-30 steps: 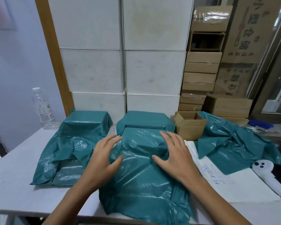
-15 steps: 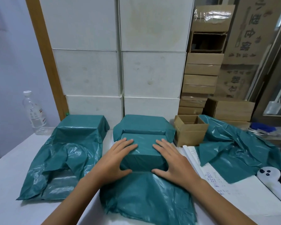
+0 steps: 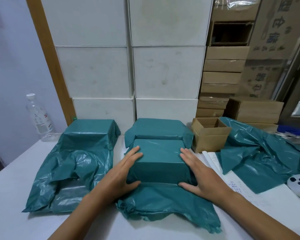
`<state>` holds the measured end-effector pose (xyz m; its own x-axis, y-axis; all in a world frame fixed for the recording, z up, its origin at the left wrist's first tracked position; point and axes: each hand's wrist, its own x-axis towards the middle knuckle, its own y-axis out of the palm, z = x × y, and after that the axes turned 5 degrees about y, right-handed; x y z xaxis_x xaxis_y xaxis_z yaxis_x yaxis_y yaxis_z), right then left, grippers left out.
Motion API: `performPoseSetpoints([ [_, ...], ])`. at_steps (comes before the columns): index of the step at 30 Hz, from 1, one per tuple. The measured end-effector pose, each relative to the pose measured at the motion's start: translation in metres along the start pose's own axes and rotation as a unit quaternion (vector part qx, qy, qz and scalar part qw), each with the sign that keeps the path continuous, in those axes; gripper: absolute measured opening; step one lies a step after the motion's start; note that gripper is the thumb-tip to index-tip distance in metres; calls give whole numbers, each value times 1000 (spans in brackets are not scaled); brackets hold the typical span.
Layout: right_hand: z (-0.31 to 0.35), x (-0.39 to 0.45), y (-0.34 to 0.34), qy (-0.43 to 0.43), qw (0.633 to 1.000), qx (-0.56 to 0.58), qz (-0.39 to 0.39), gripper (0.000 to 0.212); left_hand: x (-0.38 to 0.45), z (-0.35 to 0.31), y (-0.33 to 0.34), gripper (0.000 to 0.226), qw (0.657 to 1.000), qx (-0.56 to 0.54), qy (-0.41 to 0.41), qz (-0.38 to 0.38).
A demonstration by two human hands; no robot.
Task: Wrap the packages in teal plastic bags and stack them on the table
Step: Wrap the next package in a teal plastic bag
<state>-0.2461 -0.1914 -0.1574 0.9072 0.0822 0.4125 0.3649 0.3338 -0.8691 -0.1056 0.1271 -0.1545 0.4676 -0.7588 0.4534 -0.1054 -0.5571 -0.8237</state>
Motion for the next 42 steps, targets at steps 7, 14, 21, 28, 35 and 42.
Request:
performPoseSetpoints([
  [7,39,-24,-55,-18,997,-74,-29,78,-8,-33,-32,87,991,125,17,-33],
  [14,36,-112,-31,-100,984,-99,109,56,-103,-63,-31,64,985,114,117,50],
  [21,40,-127,-30,-124,979,-105,123,41,-116,-56,-15,32,976,100,161,110],
  [28,57,-115,-61,16,988,121,97,18,-106,-57,-27,24,992,-21,121,31],
  [35,70,-53,-102,128,942,303,67,7,-49,-77,-60,23,982,-155,-42,-95],
  [42,57,38,-113,229,907,353,21,20,39,-47,-72,22,953,-240,-179,-38],
])
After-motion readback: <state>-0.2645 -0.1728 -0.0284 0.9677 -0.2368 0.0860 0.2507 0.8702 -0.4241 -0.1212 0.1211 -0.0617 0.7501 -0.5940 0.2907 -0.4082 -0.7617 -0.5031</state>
